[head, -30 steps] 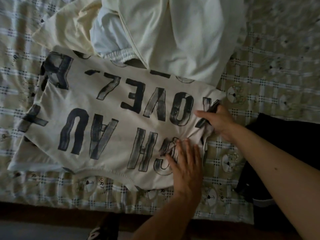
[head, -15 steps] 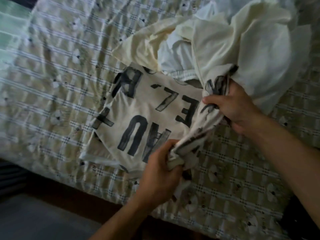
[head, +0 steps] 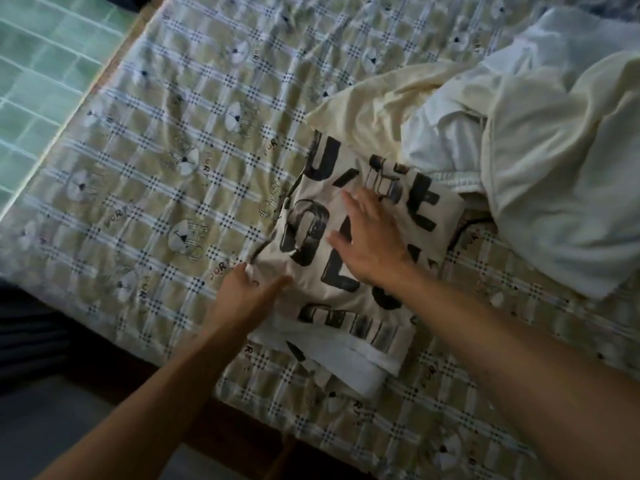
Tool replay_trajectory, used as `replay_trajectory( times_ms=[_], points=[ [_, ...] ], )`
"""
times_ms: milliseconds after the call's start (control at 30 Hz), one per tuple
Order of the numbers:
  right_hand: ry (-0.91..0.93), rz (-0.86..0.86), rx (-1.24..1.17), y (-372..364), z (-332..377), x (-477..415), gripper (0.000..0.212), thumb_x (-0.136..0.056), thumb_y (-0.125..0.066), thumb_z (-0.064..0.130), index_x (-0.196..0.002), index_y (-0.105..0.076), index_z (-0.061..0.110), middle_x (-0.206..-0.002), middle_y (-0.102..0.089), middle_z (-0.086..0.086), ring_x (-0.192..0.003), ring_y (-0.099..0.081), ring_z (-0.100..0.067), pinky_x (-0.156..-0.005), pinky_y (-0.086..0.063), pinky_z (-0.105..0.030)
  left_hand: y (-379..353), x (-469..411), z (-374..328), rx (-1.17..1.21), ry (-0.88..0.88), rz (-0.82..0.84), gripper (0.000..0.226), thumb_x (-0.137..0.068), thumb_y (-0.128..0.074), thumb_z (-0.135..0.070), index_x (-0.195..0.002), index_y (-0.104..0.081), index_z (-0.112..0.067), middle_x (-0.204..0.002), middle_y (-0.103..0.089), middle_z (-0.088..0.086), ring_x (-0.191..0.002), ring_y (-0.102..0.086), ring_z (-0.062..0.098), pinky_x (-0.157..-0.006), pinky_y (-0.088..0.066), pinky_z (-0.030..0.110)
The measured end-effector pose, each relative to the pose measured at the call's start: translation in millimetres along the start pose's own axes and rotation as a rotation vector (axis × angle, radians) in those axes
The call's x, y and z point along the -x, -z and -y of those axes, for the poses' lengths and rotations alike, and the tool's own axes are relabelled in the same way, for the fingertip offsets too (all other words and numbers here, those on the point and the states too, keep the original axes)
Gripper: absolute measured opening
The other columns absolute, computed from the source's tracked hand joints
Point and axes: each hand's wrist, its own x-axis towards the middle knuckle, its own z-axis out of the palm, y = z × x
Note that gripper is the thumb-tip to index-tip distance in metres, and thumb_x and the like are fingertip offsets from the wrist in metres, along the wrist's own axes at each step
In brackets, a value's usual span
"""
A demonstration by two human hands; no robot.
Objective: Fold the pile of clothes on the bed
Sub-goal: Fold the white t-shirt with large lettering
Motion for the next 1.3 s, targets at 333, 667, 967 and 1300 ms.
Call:
replay_trajectory(
  times_ms=[333,667,967,1300],
  points=[
    [-0.165,-0.159,0.187,-61,-63,89,0.078,-0.096,-0.015,0.067,-0.158,-0.001,0.023,-0.166,0.005,-0.007,-0.153,0.008,-0.026,-0.120,-0.009,-0.059,37,-31,30,-0.712,-0.144,-0.048,0.028,-0.096,-0.055,-0.015,-0.124,-0.052,-0.021,-0.112,-0.063,0.004,-0.084,-0.062,0.017,-0.069,-0.061,0.038],
    [-0.402,-0.346,-0.638,-56,-46,119,0.079,-0.077,-0.081,0.020,-0.144,-0.041,0.030,-0.153,-0.020,-0.003,-0.129,-0.034,-0.010,-0.093,-0.043,-0.020,-5,-52,-20,-0.417,-0.148,0.251,0.053,-0.072,-0.085,-0.036,-0.115,-0.057,-0.023,-0.110,-0.064,-0.003,-0.106,-0.062,0.023,-0.086,-0.054,0.037],
    [-0.538,-0.098,-1.152,-6,-79,136,0.071,-0.069,-0.082,0.016,-0.131,-0.056,0.039,-0.136,-0.055,0.002,-0.122,-0.055,-0.019,-0.097,-0.053,-0.039,-22,7,-29,-0.286,-0.151,0.421,0.060,-0.067,-0.082,-0.016,-0.117,-0.056,-0.035,-0.113,-0.067,0.005,-0.099,-0.066,0.029,-0.074,-0.059,0.049],
    [-0.522,-0.136,-1.623,101,-208,288,0.055,-0.078,-0.066,-0.001,-0.129,-0.063,0.020,-0.126,-0.068,-0.006,-0.117,-0.064,-0.026,-0.098,-0.052,-0.040,-168,136,-67,0.031,-0.295,0.809,0.071,-0.069,-0.081,-0.006,-0.133,-0.054,-0.020,-0.118,-0.072,0.004,-0.106,-0.070,0.024,-0.078,-0.061,0.039]
  ],
)
